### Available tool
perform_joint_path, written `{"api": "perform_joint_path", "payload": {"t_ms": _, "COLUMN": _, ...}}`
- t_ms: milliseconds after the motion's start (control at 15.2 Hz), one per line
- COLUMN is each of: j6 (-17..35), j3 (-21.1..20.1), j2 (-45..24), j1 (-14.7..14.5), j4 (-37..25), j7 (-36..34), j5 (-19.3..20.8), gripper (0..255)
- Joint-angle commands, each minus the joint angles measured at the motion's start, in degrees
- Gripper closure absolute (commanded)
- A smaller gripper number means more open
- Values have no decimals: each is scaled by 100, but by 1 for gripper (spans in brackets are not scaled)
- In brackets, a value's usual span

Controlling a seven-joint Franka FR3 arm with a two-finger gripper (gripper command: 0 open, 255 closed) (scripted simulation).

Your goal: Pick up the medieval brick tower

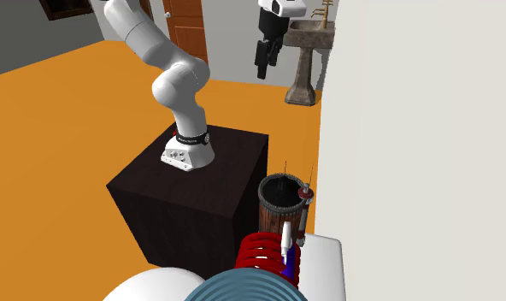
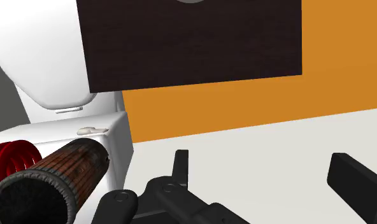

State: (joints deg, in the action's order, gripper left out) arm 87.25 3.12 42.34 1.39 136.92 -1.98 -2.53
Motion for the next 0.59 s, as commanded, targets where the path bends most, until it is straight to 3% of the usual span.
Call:
{"api": "perform_joint_path", "payload": {"t_ms": 0, "j6": 0, "j3": 0, "j2": 0, "j1": 0, "j4": 0, "j7": 0, "j5": 0, "gripper": 0}}
{"api": "perform_joint_path", "payload": {"t_ms": 528, "j6": 631, "j3": 1425, "j2": 425, "j1": -170, "j4": 619, "j7": 2927, "j5": 1146, "gripper": 0}}
